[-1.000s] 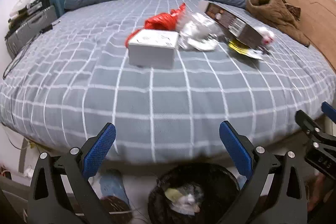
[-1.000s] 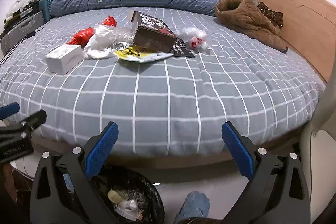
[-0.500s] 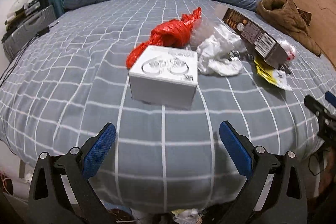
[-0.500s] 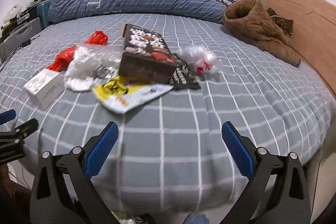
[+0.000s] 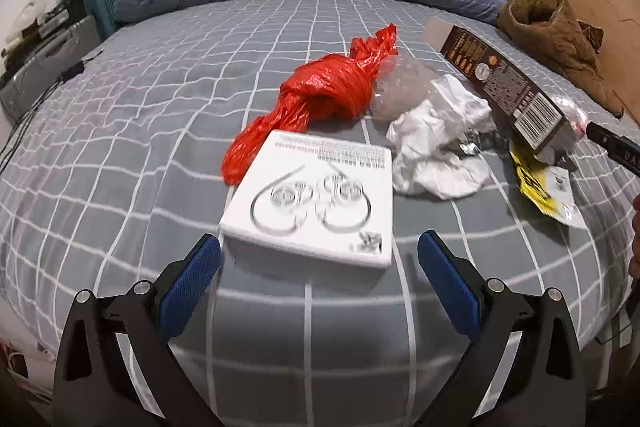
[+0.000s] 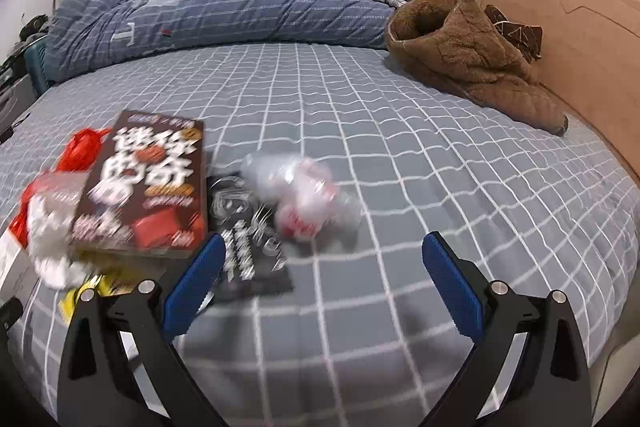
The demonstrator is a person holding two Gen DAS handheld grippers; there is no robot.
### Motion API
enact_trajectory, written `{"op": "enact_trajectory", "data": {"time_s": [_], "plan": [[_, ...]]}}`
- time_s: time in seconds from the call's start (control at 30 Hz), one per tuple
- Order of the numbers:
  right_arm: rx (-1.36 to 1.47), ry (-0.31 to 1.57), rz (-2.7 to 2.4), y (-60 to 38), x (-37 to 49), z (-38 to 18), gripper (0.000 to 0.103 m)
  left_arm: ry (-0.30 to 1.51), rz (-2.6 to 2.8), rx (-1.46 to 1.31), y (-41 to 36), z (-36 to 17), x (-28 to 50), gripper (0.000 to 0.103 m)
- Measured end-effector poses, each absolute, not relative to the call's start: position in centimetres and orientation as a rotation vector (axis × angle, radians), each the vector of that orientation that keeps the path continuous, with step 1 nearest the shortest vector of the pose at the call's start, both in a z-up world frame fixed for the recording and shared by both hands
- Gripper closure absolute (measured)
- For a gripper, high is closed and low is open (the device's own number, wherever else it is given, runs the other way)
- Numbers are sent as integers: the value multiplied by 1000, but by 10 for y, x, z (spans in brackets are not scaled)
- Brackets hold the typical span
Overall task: Collect trash
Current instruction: 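Grasp the clear plastic bag with the right tool while the left tool grasps the white box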
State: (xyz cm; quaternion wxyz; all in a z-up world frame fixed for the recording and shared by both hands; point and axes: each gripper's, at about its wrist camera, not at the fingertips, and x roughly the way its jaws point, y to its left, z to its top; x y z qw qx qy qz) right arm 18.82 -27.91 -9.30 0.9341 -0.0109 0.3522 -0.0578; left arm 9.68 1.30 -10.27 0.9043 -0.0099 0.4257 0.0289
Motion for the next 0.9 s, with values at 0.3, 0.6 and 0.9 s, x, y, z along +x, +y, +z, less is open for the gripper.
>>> {"op": "enact_trajectory", "data": {"time_s": [0.3, 0.6, 0.9], "plan": [[-17, 742, -102, -291, 229, -98, 8, 889, 35, -3, 10, -107, 118, 12], [5, 787, -30, -285, 242, -107, 30, 891, 41, -5, 15, -110, 123, 24], [14, 783, -33, -280, 229, -106, 65, 891, 23, -13, 17, -109, 119, 28]]}}
